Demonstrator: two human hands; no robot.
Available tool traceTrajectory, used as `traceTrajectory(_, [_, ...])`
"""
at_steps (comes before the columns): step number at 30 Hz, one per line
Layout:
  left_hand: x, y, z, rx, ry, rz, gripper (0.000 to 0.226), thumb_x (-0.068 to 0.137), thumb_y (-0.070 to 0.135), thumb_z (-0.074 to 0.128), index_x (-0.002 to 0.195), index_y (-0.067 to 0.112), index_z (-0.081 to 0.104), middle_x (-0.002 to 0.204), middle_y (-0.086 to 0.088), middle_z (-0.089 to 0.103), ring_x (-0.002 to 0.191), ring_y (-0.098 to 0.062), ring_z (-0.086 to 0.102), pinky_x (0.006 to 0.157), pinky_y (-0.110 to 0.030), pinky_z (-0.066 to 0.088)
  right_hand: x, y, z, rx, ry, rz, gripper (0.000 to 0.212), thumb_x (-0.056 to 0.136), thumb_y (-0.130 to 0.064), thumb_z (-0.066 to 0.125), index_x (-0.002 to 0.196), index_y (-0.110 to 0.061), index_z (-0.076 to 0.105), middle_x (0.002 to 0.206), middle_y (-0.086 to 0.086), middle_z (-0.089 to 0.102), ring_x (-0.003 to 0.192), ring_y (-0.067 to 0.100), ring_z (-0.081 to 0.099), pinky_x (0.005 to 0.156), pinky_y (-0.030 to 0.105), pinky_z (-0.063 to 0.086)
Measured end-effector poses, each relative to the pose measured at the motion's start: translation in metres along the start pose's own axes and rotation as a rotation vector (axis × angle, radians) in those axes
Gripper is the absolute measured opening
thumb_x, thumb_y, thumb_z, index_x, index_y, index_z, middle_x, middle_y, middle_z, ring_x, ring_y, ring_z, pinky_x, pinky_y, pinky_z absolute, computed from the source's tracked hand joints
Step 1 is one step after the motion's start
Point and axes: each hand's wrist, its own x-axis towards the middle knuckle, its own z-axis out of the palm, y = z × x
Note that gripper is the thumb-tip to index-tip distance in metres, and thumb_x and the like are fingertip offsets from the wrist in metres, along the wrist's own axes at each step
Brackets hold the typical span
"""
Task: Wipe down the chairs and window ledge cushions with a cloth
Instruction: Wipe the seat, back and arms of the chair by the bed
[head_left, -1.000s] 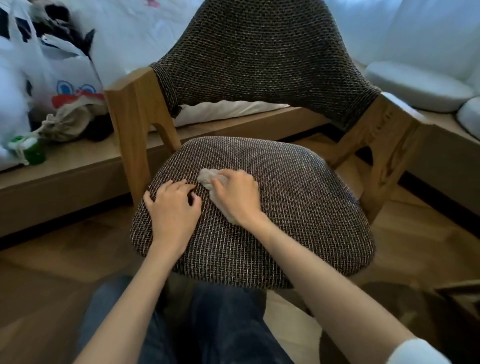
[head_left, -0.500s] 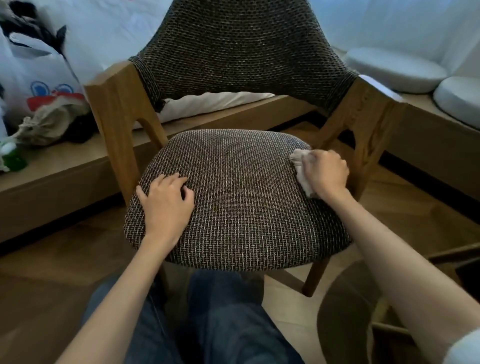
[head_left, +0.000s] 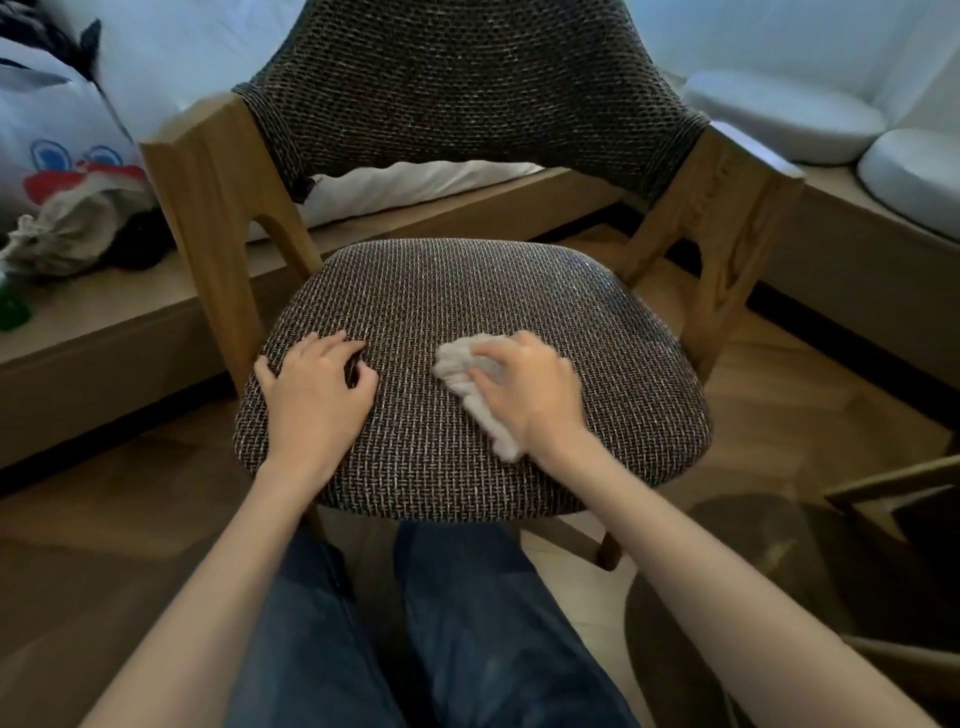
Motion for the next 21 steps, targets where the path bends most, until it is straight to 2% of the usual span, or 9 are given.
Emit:
traceTrajectory(2, [-0.001,0.0,-0.001,-0.007,-0.001,0.003,0.035,0.094,0.03,0.048,0.123,0.019,0.063,0.138,0.0,0.053,0.135,-0.02,0.038,0.113,-0.058,0.013,0.005,0.037,-0.023,-0.077,0.084,0.068,0.021,0.091,-0.033,0.062,0.111,-0.032,0.069,0.092,-0.002,0.064,0.056,0.005,0.048,0.046,0.015,0.032])
traceTrajectory(3, [-0.001,0.001,-0.002,-0.007,-0.003,0.003,0.035,0.095,0.03,0.048,0.124,0.019,0.063,0.139,0.0,0.053,0.136,-0.02,0.038,0.114,-0.058,0.013,0.009,0.053,-0.035,-0.13,0.119,0.095,0.02,0.092,-0.034,0.061,0.11,-0.033,0.069,0.094,-0.001,0.064,0.059,0.009,0.051,0.047,0.016,0.032])
traceTrajectory(6, [-0.002,0.001,-0.005,-0.003,-0.017,0.007,0.036,0.096,0.03,0.046,0.125,0.018,0.062,0.14,0.0,0.052,0.137,-0.02,0.036,0.114,-0.057,0.012,0.019,0.093,-0.062,-0.241,0.177,0.179,0.022,0.093,-0.039,0.059,0.111,-0.034,0.069,0.104,0.005,0.064,0.083,0.032,0.063,0.066,0.034,0.048])
traceTrajectory(8, [-0.003,0.001,-0.005,-0.004,-0.019,0.011,0.036,0.096,0.03,0.046,0.126,0.018,0.062,0.14,0.0,0.051,0.137,-0.019,0.035,0.115,-0.057,0.012,0.021,0.107,-0.071,-0.256,0.204,0.243,0.026,0.092,-0.042,0.058,0.114,-0.032,0.068,0.111,0.008,0.064,0.092,0.037,0.063,0.074,0.041,0.049])
traceTrajectory(10, [-0.003,0.001,-0.006,-0.009,-0.015,0.012,0.036,0.096,0.03,0.046,0.125,0.017,0.062,0.14,-0.001,0.051,0.137,-0.02,0.036,0.114,-0.057,0.012,0.014,0.11,-0.071,-0.235,0.233,0.28,0.029,0.091,-0.041,0.059,0.116,-0.029,0.067,0.111,0.01,0.065,0.094,0.036,0.062,0.076,0.042,0.049])
traceTrajectory(13, [-0.003,0.002,-0.005,0.005,-0.006,0.012,0.036,0.096,0.029,0.046,0.125,0.016,0.062,0.139,-0.002,0.052,0.136,-0.02,0.037,0.114,-0.058,0.013,-0.009,0.091,-0.057,-0.162,0.259,0.248,0.029,0.09,-0.041,0.06,0.113,-0.025,0.07,0.099,0.011,0.069,0.083,0.026,0.064,0.069,0.031,0.047])
traceTrajectory(17, [-0.004,0.004,-0.003,0.014,0.003,0.004,0.036,0.096,0.027,0.045,0.125,0.015,0.062,0.139,-0.003,0.053,0.136,-0.021,0.038,0.114,-0.058,0.013,-0.029,0.021,-0.016,-0.046,0.182,0.15,0.025,0.089,-0.039,0.062,0.109,-0.025,0.07,0.089,0.002,0.069,0.064,0.006,0.054,0.052,0.01,0.032])
traceTrajectory(19, [-0.004,0.003,-0.001,0.022,0.01,0.004,0.035,0.095,0.027,0.046,0.124,0.016,0.063,0.138,-0.003,0.053,0.136,-0.021,0.038,0.114,-0.058,0.014,-0.033,-0.02,0.004,0.024,0.12,0.087,0.025,0.09,-0.04,0.06,0.11,-0.028,0.069,0.091,0.0,0.068,0.065,0.006,0.056,0.052,0.013,0.043])
traceTrajectory(21, [-0.004,0.002,-0.001,0.033,0.014,0.012,0.035,0.095,0.027,0.046,0.124,0.016,0.063,0.138,-0.003,0.054,0.136,-0.021,0.038,0.114,-0.058,0.015,-0.037,-0.047,0.016,0.072,0.095,0.017,0.026,0.09,-0.042,0.06,0.111,-0.028,0.069,0.095,0.0,0.066,0.071,0.013,0.061,0.061,0.025,0.053])
